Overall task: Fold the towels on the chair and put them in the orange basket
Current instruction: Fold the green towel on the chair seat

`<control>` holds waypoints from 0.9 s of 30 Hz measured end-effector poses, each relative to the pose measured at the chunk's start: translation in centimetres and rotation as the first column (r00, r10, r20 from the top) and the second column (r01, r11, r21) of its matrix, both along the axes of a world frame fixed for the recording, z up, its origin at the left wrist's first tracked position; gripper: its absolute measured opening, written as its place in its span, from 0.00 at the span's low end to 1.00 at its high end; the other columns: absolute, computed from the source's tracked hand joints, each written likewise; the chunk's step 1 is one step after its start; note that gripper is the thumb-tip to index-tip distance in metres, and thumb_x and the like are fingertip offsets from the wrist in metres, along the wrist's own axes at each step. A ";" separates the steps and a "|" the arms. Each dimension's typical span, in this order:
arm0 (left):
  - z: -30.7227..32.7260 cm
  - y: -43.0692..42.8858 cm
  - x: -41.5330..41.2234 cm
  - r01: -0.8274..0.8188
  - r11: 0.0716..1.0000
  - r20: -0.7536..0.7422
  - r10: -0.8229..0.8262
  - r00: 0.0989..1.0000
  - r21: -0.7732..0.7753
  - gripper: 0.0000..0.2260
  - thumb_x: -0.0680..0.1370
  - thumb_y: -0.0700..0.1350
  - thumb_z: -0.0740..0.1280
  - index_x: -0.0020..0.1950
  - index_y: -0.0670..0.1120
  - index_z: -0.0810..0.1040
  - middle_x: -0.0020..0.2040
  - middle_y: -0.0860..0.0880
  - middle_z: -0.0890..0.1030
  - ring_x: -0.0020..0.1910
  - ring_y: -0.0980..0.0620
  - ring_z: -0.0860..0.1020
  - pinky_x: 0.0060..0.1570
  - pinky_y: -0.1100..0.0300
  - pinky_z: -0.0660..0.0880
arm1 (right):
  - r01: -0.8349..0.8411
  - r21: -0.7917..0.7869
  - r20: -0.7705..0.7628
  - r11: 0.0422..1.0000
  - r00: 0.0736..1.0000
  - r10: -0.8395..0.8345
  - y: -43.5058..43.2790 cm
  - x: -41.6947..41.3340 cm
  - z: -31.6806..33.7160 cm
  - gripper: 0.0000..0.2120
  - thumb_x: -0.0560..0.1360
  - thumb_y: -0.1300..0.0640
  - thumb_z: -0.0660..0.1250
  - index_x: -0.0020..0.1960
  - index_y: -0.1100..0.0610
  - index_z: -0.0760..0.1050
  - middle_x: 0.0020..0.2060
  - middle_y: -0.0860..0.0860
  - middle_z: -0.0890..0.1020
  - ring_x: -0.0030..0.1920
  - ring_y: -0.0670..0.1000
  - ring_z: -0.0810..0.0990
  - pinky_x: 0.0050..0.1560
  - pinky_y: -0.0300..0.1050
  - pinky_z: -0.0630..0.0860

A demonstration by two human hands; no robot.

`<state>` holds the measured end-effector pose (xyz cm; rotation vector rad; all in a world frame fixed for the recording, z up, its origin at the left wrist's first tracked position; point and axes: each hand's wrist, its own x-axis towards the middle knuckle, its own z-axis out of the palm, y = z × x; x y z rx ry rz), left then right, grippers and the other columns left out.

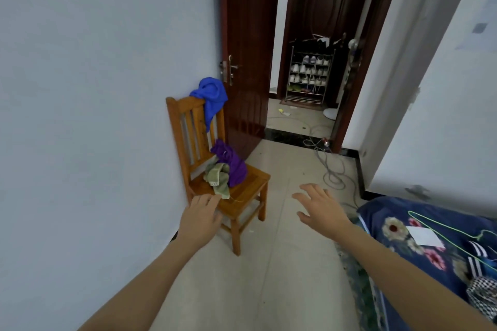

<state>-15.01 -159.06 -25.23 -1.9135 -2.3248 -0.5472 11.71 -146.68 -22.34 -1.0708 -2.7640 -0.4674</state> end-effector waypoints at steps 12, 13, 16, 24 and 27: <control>-3.8 17.3 6.5 -0.214 0.972 0.269 0.233 0.934 -0.098 0.22 0.74 0.49 0.56 0.67 0.45 0.71 0.61 0.44 0.75 0.59 0.43 0.72 0.56 0.51 0.71 | -0.016 -0.211 0.096 0.977 0.995 0.037 17.9 4.8 -2.1 0.27 0.47 0.45 0.82 0.44 0.49 0.81 0.43 0.51 0.83 0.42 0.51 0.84 0.33 0.42 0.78; -4.2 17.6 6.4 -0.218 0.969 0.279 0.242 0.929 -0.115 0.20 0.76 0.49 0.58 0.68 0.45 0.70 0.62 0.45 0.75 0.60 0.44 0.71 0.57 0.51 0.70 | -0.018 -0.226 0.093 0.974 0.995 0.040 18.6 4.5 -2.5 0.27 0.47 0.44 0.81 0.44 0.49 0.82 0.43 0.50 0.83 0.42 0.50 0.84 0.33 0.42 0.79; -5.8 20.6 5.6 -0.255 0.961 0.298 0.275 0.914 -0.104 0.19 0.76 0.50 0.59 0.64 0.44 0.73 0.57 0.44 0.78 0.57 0.41 0.74 0.53 0.51 0.71 | -0.055 -0.247 0.092 0.967 0.993 0.080 22.9 3.0 -4.0 0.27 0.47 0.44 0.81 0.44 0.49 0.81 0.43 0.51 0.83 0.43 0.51 0.84 0.34 0.42 0.79; -9.1 30.4 0.3 -0.397 0.867 0.371 0.489 0.789 -0.300 0.18 0.79 0.48 0.59 0.69 0.49 0.66 0.64 0.47 0.73 0.63 0.46 0.69 0.59 0.52 0.71 | -0.082 -0.413 0.050 0.907 0.992 0.113 35.1 -3.2 -5.5 0.21 0.69 0.51 0.69 0.60 0.56 0.76 0.61 0.59 0.76 0.61 0.59 0.76 0.55 0.54 0.75; -9.4 34.8 -0.9 -0.414 0.846 0.387 0.525 0.758 -0.336 0.21 0.78 0.47 0.61 0.71 0.48 0.65 0.68 0.46 0.70 0.66 0.45 0.67 0.63 0.52 0.68 | -0.109 -0.443 0.052 0.890 0.988 0.147 39.2 -5.1 -5.2 0.22 0.76 0.53 0.60 0.69 0.58 0.67 0.70 0.58 0.65 0.71 0.58 0.63 0.66 0.53 0.63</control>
